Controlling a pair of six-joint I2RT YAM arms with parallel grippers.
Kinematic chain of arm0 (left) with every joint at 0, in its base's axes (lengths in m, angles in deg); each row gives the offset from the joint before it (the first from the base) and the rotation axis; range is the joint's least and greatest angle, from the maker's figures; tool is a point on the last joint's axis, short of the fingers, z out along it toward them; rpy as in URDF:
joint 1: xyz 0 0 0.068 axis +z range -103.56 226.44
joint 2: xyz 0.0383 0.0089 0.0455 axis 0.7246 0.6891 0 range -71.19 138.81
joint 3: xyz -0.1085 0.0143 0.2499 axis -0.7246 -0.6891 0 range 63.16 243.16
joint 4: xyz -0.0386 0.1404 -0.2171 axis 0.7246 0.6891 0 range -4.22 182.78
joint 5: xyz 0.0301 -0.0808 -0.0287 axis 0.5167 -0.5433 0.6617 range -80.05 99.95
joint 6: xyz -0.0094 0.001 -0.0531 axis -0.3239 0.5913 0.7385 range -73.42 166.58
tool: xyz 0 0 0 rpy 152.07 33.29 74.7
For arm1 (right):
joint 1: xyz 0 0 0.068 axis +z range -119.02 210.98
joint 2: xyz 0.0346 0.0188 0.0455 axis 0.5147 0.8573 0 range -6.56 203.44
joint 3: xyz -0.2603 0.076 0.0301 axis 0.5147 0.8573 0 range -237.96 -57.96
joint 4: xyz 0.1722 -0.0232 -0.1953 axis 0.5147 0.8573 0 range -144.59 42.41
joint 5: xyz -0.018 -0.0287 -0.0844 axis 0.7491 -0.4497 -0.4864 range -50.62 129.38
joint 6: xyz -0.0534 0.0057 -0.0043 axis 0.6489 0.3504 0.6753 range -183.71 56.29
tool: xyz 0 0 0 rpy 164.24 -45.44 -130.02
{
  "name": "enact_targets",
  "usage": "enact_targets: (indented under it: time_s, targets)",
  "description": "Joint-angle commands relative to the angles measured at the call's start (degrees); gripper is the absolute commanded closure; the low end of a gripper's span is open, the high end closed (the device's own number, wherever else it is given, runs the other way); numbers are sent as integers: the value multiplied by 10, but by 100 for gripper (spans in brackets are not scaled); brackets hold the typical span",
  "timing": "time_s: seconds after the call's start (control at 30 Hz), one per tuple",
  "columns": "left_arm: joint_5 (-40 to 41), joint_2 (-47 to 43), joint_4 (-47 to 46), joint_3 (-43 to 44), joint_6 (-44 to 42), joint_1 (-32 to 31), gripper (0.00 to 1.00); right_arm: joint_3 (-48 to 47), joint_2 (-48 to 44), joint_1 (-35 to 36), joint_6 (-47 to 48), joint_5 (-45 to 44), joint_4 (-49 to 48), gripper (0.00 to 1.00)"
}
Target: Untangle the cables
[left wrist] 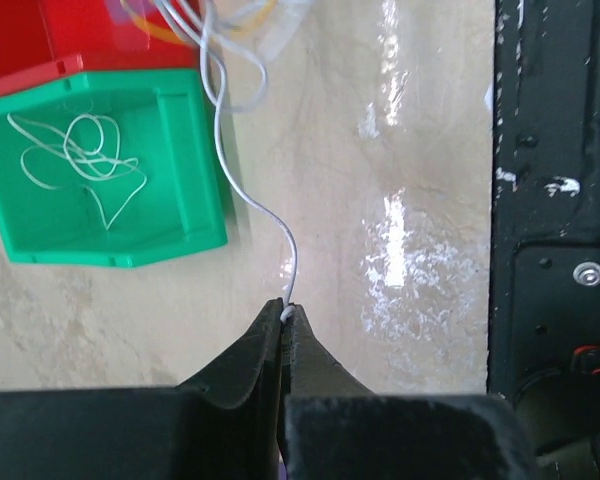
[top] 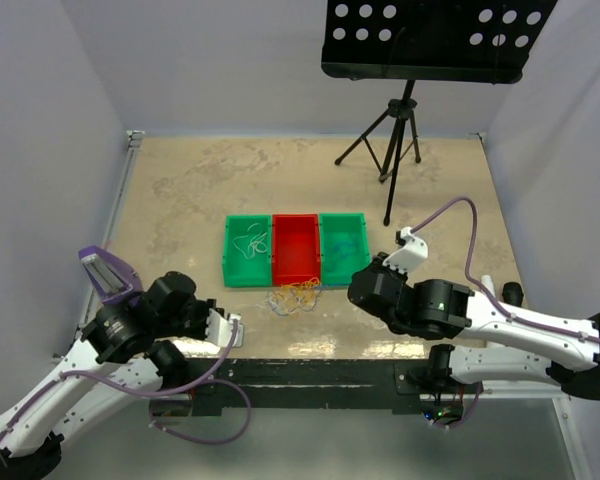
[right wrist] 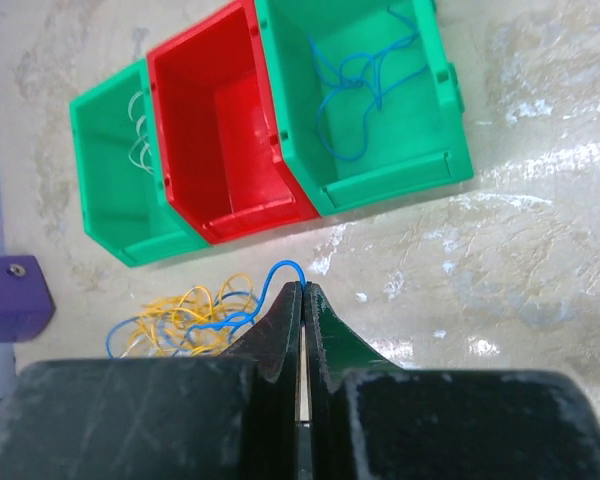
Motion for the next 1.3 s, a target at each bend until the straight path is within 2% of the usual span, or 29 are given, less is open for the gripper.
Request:
enact_targets:
  time_s: [0.0, 0.07, 0.3, 0.63, 0.77, 0.93, 1.27]
  targets:
    - [72, -34, 25, -13, -23, 4, 100, -61, -12, 1, -37, -80, 72, 100]
    - [99, -33, 30, -20, -25, 4, 100, -87, -11, 1, -46, -112, 107, 100]
    - [190, -74, 46, 6, -42, 4, 100, -118, -62, -8, -18, -156, 105, 100]
    - [226, -112, 97, 78, 18, -4, 100, -162, -95, -31, 83, -223, 105, 100]
    - [260, -138, 131, 95, 31, -11, 100, -184, -109, -55, 115, -253, 105, 100]
    - [337, -195, 131, 113, 27, -21, 100, -232, -110, -60, 168, -316, 102, 100]
    - [393, -179, 117, 183, 85, -68, 100, -297, -111, -73, 251, -429, 98, 100]
